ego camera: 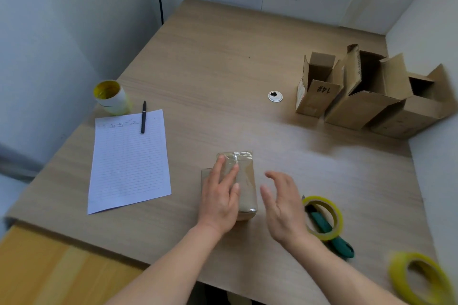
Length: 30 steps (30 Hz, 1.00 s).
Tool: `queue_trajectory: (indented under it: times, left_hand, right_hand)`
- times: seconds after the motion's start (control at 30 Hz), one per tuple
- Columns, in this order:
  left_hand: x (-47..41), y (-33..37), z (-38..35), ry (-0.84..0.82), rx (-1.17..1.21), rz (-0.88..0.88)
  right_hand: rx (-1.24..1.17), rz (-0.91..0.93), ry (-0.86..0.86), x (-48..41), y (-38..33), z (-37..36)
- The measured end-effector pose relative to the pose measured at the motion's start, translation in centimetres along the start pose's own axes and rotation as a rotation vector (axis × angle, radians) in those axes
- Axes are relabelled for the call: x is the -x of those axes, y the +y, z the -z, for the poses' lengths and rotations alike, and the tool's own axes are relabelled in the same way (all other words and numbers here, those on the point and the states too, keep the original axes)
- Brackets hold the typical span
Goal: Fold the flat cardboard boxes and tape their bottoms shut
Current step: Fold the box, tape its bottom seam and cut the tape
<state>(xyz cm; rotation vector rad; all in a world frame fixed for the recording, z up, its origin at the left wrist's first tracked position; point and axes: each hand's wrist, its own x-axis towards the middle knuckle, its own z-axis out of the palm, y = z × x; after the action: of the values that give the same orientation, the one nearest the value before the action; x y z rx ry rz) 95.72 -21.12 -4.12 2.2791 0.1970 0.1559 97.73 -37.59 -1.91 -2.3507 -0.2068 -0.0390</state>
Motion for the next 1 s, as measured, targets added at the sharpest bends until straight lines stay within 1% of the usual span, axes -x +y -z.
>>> queue_trajectory:
  times: [0.07, 0.1, 0.2, 0.33, 0.4, 0.5, 0.53, 0.67, 0.73, 0.83, 0.9, 1.0]
  left_hand:
    - [0.6, 0.5, -1.1, 0.017, 0.062, -0.034]
    - [0.9, 0.6, -1.4, 0.046, 0.098, -0.039]
    - [1.1, 0.7, -1.5, 0.112, 0.18, -0.015]
    - [1.2, 0.4, -1.5, 0.1, 0.118, -0.066]
    - [1.2, 0.0, -1.5, 0.082, 0.064, -0.085]
    - [1.4, -0.2, -1.6, 0.052, 0.018, -0.082]
    - [1.5, -0.1, -1.6, 0.046, 0.006, -0.081]
    - [1.5, 0.3, -1.7, 0.03, -0.031, -0.077]
    - [1.4, 0.3, -1.7, 0.04, -0.04, -0.064]
    - [1.3, 0.2, -1.8, 0.053, -0.048, -0.061]
    - [1.3, 0.2, -1.8, 0.047, -0.052, -0.049]
    - [1.2, 0.2, -1.7, 0.018, -0.056, -0.036]
  right_hand:
    - [-0.156, -0.024, -0.059, 0.2, -1.6, -2.6]
    - [-0.203, -0.047, -0.062, 0.5, -1.8, -3.7]
    - [-0.253, -0.072, 0.037, 0.6, -1.3, -4.9]
    - [-0.301, -0.056, 0.089, 0.6, -0.8, -4.9]
    - [-0.319, -0.086, 0.071, 0.5, -0.7, -4.7]
    - [-0.404, -0.266, -0.036, -0.7, -1.3, -2.8]
    - [-0.391, -0.307, -0.077, -1.6, -1.4, -2.1]
    - [-0.095, -0.282, -0.243, -5.8, -1.1, -1.7]
    - [-0.071, -0.304, -0.235, -6.9, -1.0, -2.8]
    - [-0.115, -0.35, -0.199, -7.1, -1.1, -3.7]
    - [-0.117, -0.365, -0.225, -7.1, -1.6, -3.2]
    - [0.104, -0.361, -0.41, -7.4, -1.8, -1.5]
